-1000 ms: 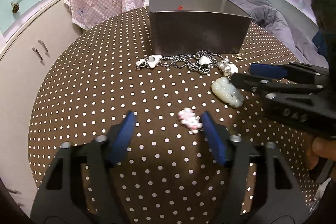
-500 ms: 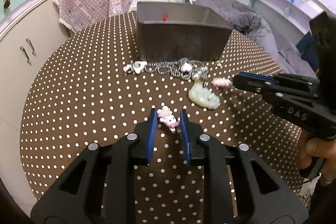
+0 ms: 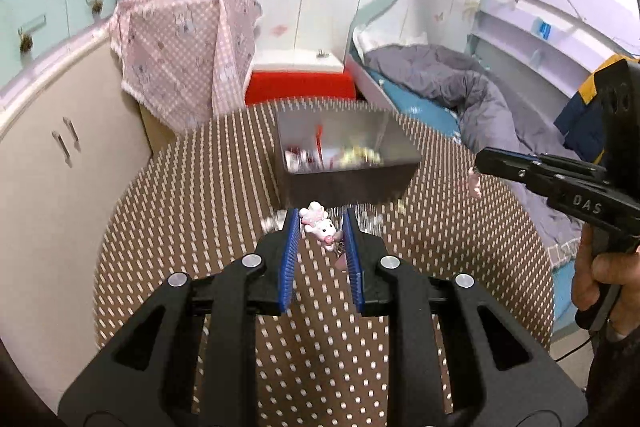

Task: Organize jewelry
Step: 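Lower both pink charms into the grey box and open both grippers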

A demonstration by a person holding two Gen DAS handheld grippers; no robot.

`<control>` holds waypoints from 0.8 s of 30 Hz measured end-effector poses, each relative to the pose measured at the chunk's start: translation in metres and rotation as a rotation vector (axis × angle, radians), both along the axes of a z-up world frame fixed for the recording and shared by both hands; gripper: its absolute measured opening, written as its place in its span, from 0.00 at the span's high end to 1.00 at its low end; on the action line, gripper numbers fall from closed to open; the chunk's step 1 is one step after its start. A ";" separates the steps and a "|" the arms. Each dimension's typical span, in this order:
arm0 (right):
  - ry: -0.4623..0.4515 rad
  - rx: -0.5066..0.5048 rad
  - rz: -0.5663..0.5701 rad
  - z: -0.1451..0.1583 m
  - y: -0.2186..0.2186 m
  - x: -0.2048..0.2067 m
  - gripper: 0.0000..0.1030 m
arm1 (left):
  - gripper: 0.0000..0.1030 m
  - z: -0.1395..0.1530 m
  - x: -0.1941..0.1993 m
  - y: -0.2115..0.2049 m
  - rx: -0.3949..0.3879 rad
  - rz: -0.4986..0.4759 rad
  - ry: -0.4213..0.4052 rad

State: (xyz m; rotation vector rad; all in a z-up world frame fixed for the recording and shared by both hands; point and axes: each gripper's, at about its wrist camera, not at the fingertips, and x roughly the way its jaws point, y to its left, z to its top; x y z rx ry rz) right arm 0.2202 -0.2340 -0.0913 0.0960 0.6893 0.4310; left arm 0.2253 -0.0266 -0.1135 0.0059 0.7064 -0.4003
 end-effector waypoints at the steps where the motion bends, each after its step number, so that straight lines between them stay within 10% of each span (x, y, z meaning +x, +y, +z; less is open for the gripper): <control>1: -0.023 -0.005 0.005 0.010 0.001 0.002 0.90 | 0.78 0.008 0.004 0.000 0.002 0.002 -0.016; 17: -0.022 0.025 0.043 0.037 0.021 0.088 0.90 | 0.77 0.037 0.100 -0.032 0.008 -0.007 0.011; 18: -0.010 0.027 0.035 0.035 0.019 0.091 0.90 | 0.71 0.033 0.106 -0.035 0.030 0.005 0.027; 19: 0.001 0.031 0.019 0.031 0.017 0.095 0.88 | 0.42 0.031 0.109 -0.036 0.042 0.012 0.038; 21: 0.035 0.047 -0.006 0.023 0.012 0.104 0.77 | 0.11 0.029 0.111 -0.033 0.040 0.045 0.021; 23: 0.032 0.059 -0.054 0.019 0.004 0.103 0.25 | 0.11 0.032 0.108 -0.028 0.041 0.063 -0.002; 24: 0.019 0.067 -0.068 0.020 0.000 0.100 0.16 | 0.11 0.032 0.107 -0.026 0.045 0.070 0.001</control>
